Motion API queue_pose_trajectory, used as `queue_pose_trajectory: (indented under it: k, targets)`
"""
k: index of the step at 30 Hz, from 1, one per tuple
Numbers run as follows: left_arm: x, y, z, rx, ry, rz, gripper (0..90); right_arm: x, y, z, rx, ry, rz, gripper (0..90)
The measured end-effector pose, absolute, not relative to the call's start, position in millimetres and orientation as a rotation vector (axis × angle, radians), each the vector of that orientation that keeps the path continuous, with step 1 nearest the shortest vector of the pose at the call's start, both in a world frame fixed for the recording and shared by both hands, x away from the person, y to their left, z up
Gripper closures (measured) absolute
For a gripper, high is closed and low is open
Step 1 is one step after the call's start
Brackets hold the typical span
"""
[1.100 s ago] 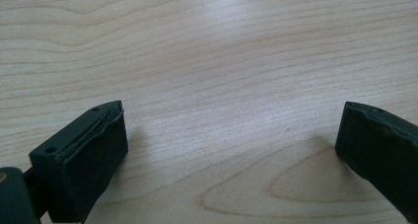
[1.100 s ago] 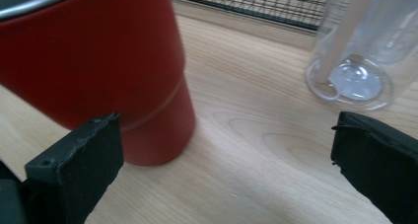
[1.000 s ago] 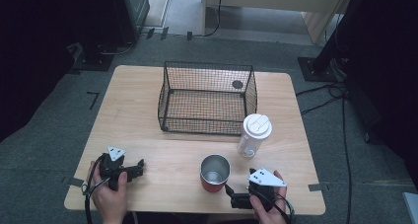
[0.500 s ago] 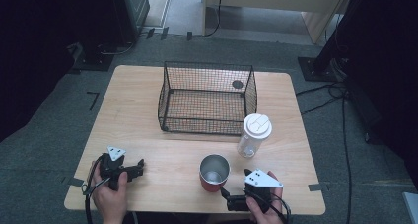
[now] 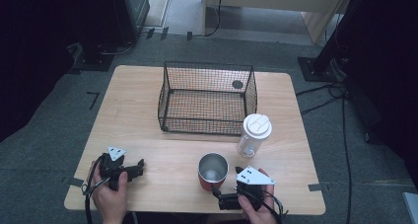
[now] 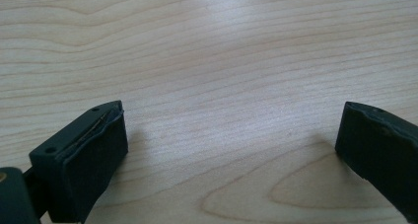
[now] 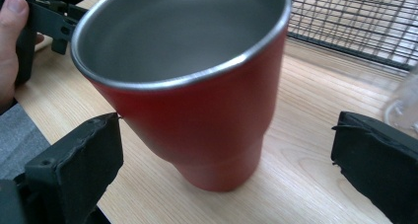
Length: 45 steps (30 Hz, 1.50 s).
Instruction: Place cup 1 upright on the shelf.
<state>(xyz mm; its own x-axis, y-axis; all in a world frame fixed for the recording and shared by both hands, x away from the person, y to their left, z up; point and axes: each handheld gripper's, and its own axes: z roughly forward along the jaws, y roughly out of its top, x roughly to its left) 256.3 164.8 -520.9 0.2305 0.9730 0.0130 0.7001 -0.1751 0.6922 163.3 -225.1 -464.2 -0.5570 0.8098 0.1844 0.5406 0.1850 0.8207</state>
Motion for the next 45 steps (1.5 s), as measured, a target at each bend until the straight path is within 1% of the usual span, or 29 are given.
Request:
queue_pose_trajectory:
  k: [12, 25, 35, 38, 45]
  targets:
    - [256, 165, -521, 1.947, 1.531, 0.630, 0.0, 175, -202, -460, 1.276, 2.170, 1.317, 0.0]
    - [256, 165, -521, 1.946, 1.531, 0.630, 0.0, 179, -192, -461, 1.307, 2.117, 1.356, 0.0]
    - [257, 165, -521, 1.950, 1.527, 0.628, 0.0, 181, -183, -465, 1.334, 2.070, 1.298, 0.0]
    - [257, 165, -521, 1.950, 1.527, 0.629, 0.0, 180, -179, -466, 1.324, 2.038, 1.292, 3.2]
    - [257, 165, -521, 1.950, 1.527, 0.628, 0.0, 179, -174, -466, 1.282, 2.005, 1.261, 5.7]
